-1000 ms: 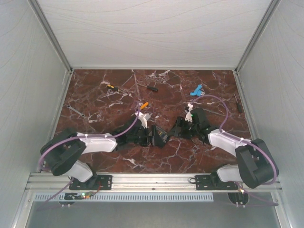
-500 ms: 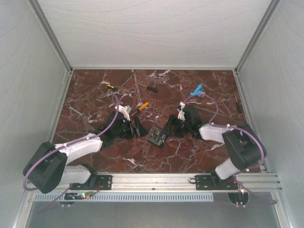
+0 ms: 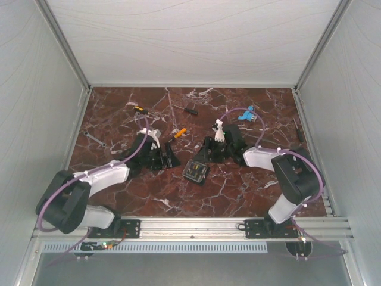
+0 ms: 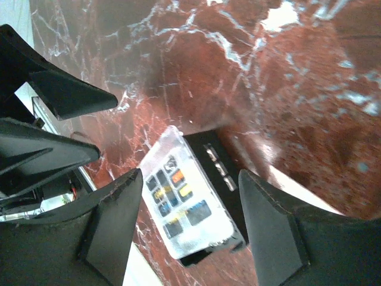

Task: Snap on the fuse box
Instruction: Close the fuse box cover on the fuse box base.

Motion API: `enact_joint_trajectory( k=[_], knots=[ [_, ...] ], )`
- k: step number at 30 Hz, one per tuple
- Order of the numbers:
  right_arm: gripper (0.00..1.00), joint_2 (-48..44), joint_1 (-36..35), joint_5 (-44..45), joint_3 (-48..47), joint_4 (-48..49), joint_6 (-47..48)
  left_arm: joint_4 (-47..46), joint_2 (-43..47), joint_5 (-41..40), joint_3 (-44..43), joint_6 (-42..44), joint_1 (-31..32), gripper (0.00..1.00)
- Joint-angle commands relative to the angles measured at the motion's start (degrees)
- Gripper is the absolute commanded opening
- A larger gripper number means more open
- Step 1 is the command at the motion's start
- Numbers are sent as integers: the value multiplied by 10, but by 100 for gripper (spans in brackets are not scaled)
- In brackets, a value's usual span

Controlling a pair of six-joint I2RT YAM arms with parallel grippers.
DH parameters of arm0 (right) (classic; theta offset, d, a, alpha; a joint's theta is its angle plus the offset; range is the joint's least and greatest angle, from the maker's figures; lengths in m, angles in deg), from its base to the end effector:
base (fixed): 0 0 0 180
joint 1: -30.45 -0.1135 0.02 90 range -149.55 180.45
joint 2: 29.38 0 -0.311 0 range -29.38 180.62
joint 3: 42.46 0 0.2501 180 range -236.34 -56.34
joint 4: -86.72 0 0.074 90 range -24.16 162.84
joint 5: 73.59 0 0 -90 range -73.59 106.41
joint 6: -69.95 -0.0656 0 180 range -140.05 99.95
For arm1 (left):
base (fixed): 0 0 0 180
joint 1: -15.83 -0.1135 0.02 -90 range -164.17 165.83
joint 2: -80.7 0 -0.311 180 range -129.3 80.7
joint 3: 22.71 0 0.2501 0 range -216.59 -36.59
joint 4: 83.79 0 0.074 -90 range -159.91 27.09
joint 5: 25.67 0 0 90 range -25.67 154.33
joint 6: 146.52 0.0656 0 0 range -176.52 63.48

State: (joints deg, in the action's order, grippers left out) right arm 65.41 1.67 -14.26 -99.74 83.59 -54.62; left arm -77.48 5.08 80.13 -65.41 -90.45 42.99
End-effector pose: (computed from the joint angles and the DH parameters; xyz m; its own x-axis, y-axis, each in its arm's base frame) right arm 0.2848 0.1946 0.1862 -0.8975 0.0638 -0.4363 -0.2964 0.6452 0.7041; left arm 0.2222 -0.1341 0.1921 -0.8168 -0.1846 -0.5466 0.2061 0.7916 -0.5753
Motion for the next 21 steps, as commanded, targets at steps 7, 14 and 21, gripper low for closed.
enact_joint_trajectory(
  k=[7, 14, 21],
  knots=[
    [67, -57, 16, 43, 78, 34, -64, -70, -111, 58, -86, -12, 30, 82],
    [74, -113, 17, 81, 113, 6, -75, -84, -149, 62, -98, -25, 68, 82],
    [76, -76, -2, 37, 136, 85, -111, -95, -155, 86, -100, -44, 90, 80]
  ],
)
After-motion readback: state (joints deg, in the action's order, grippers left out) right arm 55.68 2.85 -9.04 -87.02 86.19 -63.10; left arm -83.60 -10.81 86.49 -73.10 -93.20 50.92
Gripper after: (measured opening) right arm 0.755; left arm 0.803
